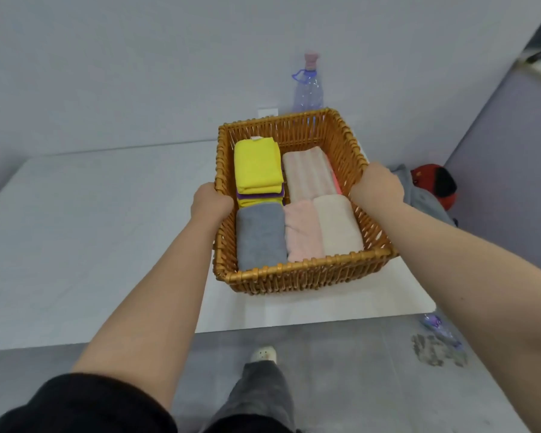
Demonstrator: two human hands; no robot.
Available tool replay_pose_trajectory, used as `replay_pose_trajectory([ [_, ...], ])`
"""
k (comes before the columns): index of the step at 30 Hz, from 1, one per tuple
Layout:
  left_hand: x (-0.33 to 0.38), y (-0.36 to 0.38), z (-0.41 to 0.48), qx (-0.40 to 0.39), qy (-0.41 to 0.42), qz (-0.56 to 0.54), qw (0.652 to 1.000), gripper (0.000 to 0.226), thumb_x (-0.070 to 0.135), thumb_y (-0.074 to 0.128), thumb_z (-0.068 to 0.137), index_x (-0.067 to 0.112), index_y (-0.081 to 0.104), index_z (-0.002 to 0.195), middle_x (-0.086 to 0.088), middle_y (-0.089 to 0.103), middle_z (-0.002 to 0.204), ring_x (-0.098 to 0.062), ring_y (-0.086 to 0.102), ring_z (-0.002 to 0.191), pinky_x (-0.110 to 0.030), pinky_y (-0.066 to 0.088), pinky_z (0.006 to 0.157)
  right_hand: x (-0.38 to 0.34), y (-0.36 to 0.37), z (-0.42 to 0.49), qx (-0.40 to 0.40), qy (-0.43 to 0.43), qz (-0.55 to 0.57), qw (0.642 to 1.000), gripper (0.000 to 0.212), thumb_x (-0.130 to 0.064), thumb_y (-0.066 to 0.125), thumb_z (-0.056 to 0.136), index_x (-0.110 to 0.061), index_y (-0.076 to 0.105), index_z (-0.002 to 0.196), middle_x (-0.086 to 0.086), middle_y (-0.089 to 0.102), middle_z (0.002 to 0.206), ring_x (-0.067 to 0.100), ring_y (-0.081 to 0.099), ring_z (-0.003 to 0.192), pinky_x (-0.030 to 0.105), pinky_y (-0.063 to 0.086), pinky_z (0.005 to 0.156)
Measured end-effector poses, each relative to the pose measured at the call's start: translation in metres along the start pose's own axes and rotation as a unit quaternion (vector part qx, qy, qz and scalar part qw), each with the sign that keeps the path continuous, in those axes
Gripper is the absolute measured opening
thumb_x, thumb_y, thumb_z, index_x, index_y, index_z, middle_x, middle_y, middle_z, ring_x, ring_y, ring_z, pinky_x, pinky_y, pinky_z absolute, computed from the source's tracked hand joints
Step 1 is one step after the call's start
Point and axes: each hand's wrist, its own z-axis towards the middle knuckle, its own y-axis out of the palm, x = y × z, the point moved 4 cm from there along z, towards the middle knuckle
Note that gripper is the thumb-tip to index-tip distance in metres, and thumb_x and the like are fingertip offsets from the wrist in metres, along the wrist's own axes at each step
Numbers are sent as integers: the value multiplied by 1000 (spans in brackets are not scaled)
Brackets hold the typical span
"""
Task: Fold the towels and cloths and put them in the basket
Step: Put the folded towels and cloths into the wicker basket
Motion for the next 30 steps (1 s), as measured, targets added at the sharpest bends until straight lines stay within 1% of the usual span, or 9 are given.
replay_pose_trajectory([
  [3, 31, 23, -4, 6, 16, 15, 1000, 14, 1, 52, 75, 12, 52, 67, -22, 64, 94, -38, 62, 87, -40, 52, 77, 29, -15, 14, -6, -4, -16, 1000, 10, -6, 45, 81, -3, 51, 88, 10, 54, 79, 31, 58, 77, 31, 37, 64],
  [6, 58, 51, -1, 4, 23, 28, 999, 9, 1, 53, 74, 10, 56, 73, -20, 63, 90, -38, 63, 87, -43, 53, 79, 57, -33, 31, 23, -6, -10, 1000, 6, -6, 47, 84, -5, 47, 89, 8, 50, 79, 27, 49, 71, 31, 39, 63],
  [8, 76, 76, 4, 0, 17, 34, 999, 9, 2, 53, 73, 9, 58, 76, -16, 61, 85, -38, 63, 85, -41, 53, 79, 78, -41, 54, 21, -11, -16, 1000, 4, -6, 46, 83, -5, 47, 86, 8, 51, 77, 27, 50, 69, 30, 39, 59],
  [12, 106, 115, 14, -4, 4, 31, 999, 10, 0, 53, 72, 9, 57, 73, -9, 57, 74, -36, 62, 81, -38, 52, 75, 109, -52, 99, 13, -18, -7, 1000, 4, -10, 46, 79, -8, 47, 82, 9, 54, 76, 29, 56, 68, 23, 32, 47],
  [17, 156, 164, 13, -10, -5, 15, 1000, 10, 0, 54, 72, 7, 60, 77, -12, 59, 77, -36, 62, 82, -39, 53, 76, 153, -87, 136, 8, -16, -16, 1000, 6, -10, 46, 84, -5, 48, 88, 10, 54, 81, 28, 54, 73, 30, 41, 60],
  [20, 188, 194, 5, -19, -3, 11, 1000, 8, 1, 56, 71, 9, 56, 73, -14, 59, 82, -37, 61, 84, -38, 51, 76, 186, -108, 153, 14, -6, -18, 1000, 12, -10, 46, 85, -4, 47, 96, 10, 53, 84, 31, 56, 80, 33, 43, 63],
  [24, 221, 234, -7, -15, -8, 16, 1000, 13, 4, 56, 66, 7, 59, 79, -19, 62, 89, -38, 61, 87, -40, 51, 78, 232, -128, 174, 6, -1, -20, 1000, 19, -9, 45, 86, -1, 47, 103, 14, 57, 94, 37, 58, 90, 36, 45, 67],
  [27, 243, 268, -26, 6, -15, 16, 1000, 9, 0, 55, 69, 8, 54, 71, -15, 58, 80, -37, 60, 84, -36, 48, 71, 272, -142, 191, 2, -21, -20, 1000, 20, -10, 46, 87, -1, 47, 105, 17, 59, 101, 37, 59, 93, 35, 44, 67],
  [30, 268, 305, -54, 26, -26, 11, 999, 13, -2, 55, 71, 9, 52, 66, -13, 56, 76, -34, 57, 80, -37, 48, 72, 314, -161, 208, -13, -39, -22, 999, 21, -11, 47, 88, -1, 47, 106, 16, 58, 101, 37, 58, 95, 35, 43, 67],
])
